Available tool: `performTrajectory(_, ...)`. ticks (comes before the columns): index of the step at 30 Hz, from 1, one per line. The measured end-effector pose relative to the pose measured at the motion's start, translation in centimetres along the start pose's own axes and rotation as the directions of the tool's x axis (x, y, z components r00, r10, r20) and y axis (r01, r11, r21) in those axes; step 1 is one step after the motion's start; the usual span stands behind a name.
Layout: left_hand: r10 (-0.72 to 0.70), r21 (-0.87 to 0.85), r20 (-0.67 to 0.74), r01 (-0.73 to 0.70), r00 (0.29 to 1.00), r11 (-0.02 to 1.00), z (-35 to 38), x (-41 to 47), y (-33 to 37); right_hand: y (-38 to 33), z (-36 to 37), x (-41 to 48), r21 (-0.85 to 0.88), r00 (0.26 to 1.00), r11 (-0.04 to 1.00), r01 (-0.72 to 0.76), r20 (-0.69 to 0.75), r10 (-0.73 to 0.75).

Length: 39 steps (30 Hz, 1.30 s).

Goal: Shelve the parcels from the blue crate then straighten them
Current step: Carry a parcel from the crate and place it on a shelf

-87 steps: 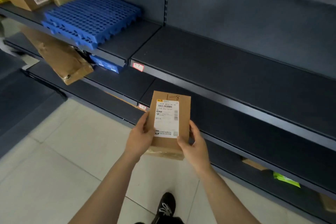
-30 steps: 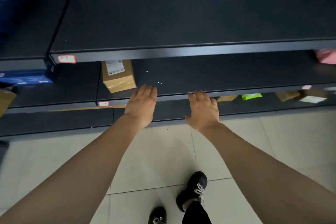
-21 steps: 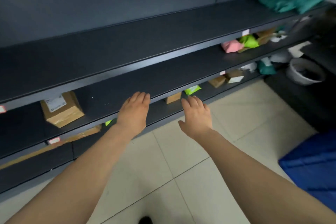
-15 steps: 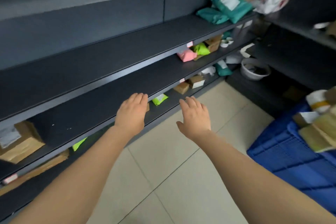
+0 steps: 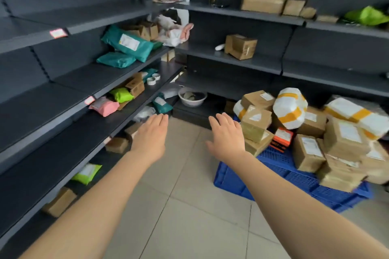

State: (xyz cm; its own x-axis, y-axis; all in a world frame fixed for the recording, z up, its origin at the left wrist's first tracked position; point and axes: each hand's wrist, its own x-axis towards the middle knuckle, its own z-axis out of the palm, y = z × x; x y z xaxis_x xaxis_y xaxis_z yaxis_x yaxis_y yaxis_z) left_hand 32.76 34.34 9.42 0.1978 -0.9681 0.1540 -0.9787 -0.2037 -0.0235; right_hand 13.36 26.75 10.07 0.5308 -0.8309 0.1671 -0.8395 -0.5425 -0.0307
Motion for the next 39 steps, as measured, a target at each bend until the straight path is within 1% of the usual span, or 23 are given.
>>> performTrajectory(4, 0.123, -0.046, -0.016, -0.124, 0.992, 0.991, 0.8, 7.4, 6.1, 7.6, 0.0, 1.8, -0.042, 0.991, 0.991, -0.131, 0.011, 0.131)
performTrajectory(7, 0.209, -0.075, -0.017, -0.210, 0.978, 0.975, 2.1, 13.2, 10.7, 13.1, 0.4, 3.7, -0.068, 0.971, 0.969, -0.239, 0.016, 0.240)
performTrajectory(12, 0.323, -0.112, 0.040, -0.317, 0.946, 0.942, 4.7, 21.4, 17.1, 20.5, 2.3, 6.7, -0.101, 0.921, 0.924, -0.368, 0.096, 0.378)
performTrajectory(17, 0.383, -0.122, 0.132, -0.369, 0.914, 0.921, 7.9, 27.5, 21.8, 26.6, 5.3, 9.7, -0.064, 0.873, 0.892, -0.448, 0.185, 0.452)
performTrajectory(20, 0.401, -0.132, 0.185, -0.381, 0.897, 0.915, 10.0, 31.1, 24.2, 30.1, 7.2, 11.7, -0.035, 0.855, 0.883, -0.468, 0.235, 0.462)
performTrajectory(25, 0.368, -0.191, 0.308, -0.322, 0.877, 0.927, 14.4, 36.1, 28.1, 35.7, 11.3, 15.1, 0.009, 0.833, 0.879, -0.476, 0.324, 0.448)
performTrajectory(27, 0.336, -0.212, 0.364, -0.273, 0.869, 0.938, 16.1, 37.7, 29.3, 37.5, 13.1, 16.4, 0.031, 0.818, 0.874, -0.485, 0.370, 0.441)
performTrajectory(32, 0.278, -0.294, 0.453, -0.152, 0.847, 0.943, 20.8, 40.6, 31.4, 40.6, 17.3, 18.8, 0.074, 0.767, 0.848, -0.524, 0.473, 0.433)
performTrajectory(36, 0.182, -0.364, 0.550, 0.037, 0.815, 0.931, 24.0, 42.1, 32.3, 41.6, 20.6, 20.5, 0.114, 0.689, 0.771, -0.627, 0.542, 0.480)
performTrajectory(39, 0.135, -0.384, 0.611, 0.143, 0.780, 0.912, 25.8, 43.2, 32.8, 41.5, 23.1, 21.5, 0.200, 0.620, 0.656, -0.728, 0.601, 0.504)
